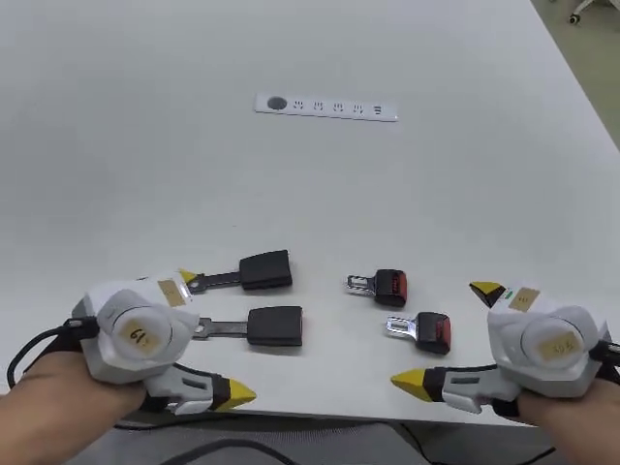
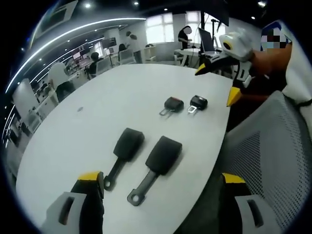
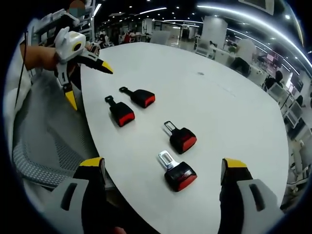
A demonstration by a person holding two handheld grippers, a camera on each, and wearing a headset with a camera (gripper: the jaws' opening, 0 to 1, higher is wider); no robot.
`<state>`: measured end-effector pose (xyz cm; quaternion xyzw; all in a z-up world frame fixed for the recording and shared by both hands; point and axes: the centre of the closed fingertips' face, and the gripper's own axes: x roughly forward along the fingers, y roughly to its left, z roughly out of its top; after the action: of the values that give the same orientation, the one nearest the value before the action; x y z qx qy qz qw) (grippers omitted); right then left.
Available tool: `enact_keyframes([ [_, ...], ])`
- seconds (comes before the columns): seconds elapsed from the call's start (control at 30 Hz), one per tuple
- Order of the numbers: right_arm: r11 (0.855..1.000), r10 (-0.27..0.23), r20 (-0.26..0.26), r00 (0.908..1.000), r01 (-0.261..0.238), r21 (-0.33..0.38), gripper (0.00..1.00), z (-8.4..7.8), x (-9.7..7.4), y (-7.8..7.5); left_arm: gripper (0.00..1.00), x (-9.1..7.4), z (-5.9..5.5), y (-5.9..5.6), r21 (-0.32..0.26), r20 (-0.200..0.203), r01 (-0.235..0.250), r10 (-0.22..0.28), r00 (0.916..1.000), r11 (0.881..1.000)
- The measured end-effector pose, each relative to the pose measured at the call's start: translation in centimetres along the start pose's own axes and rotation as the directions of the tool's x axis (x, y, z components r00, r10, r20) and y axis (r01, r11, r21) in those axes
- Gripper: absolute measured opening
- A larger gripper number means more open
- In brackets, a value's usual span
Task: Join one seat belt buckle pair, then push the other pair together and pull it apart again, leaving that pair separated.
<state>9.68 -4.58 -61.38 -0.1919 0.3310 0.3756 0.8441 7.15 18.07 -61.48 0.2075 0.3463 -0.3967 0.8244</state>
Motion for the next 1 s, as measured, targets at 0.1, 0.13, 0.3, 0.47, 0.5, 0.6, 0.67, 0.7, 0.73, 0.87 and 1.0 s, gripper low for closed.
enact_keyframes([
  [0.1, 1.000, -0.001, 0.004, 1.0000, 0.001, 0.005, 1.00, 0.3, -0.1, 0.2, 1.00, 0.2, -0.2, 0.1, 0.005, -0.008, 0.000, 0.000, 1.0000, 1.000],
  [0.13, 1.000, 0.000, 0.003, 1.0000, 0.000, 0.004, 1.00, 0.4, 0.0, 0.2, 1.00, 0.2, -0.2, 0.1, 0.006, -0.008, 0.000, 0.000, 1.0000, 1.000],
  [0.3, 1.000, -0.002, -0.001, 1.0000, 0.002, -0.008, 0.99, 0.5, -0.1, 0.4, 0.99, 0.3, -0.2, 0.3, 0.009, -0.007, 0.001, -0.001, 1.0000, 1.000],
  [0.47, 0.999, -0.007, -0.010, 0.9999, 0.007, -0.038, 0.90, 0.4, -0.2, 0.2, 0.97, 0.4, -0.1, 0.4, 0.012, -0.006, 0.002, -0.002, 1.0000, 1.000],
  [0.5, 0.999, -0.009, -0.010, 0.9999, 0.008, -0.039, 0.89, 0.4, -0.2, 0.2, 0.97, 0.4, -0.1, 0.5, 0.013, -0.002, -0.001, 0.001, 1.0000, 1.000],
  [0.6, 1.000, -0.006, -0.009, 0.9999, 0.005, -0.029, 0.87, 0.4, -0.2, 0.2, 0.95, 0.5, 0.0, 0.5, 0.012, 0.002, -0.001, 0.001, 1.0000, 1.000],
  [0.67, 0.999, -0.007, -0.021, 0.9998, 0.006, -0.035, 0.86, 0.1, -0.1, -0.1, 0.95, 0.5, 0.1, 0.5, 0.016, 0.000, -0.002, 0.002, 1.0000, 1.000],
  [0.7, 0.999, -0.007, -0.022, 0.9997, 0.006, -0.033, 0.85, 0.1, -0.1, -0.1, 0.95, 0.5, 0.1, 0.5, 0.017, -0.001, -0.003, 0.003, 1.0000, 1.000],
  [0.73, 0.999, -0.007, -0.021, 0.9997, 0.006, -0.033, 0.85, 0.0, -0.1, -0.1, 0.95, 0.5, 0.0, 0.6, 0.017, -0.001, -0.004, 0.004, 1.0000, 1.000],
  [0.87, 0.998, -0.006, -0.046, 0.9989, 0.003, -0.056, 0.83, -0.8, 0.0, -0.4, 0.94, 0.7, -0.3, 0.7, 0.016, -0.013, -0.002, 0.002, 0.9999, 1.000],
  [1.0, 0.993, 0.004, -0.082, 0.9966, -0.013, -0.119, 0.74, -1.7, 0.4, -0.6, 0.89, 1.2, -0.7, 0.6, 0.034, -0.034, 0.021, -0.020, 0.9992, 0.999],
])
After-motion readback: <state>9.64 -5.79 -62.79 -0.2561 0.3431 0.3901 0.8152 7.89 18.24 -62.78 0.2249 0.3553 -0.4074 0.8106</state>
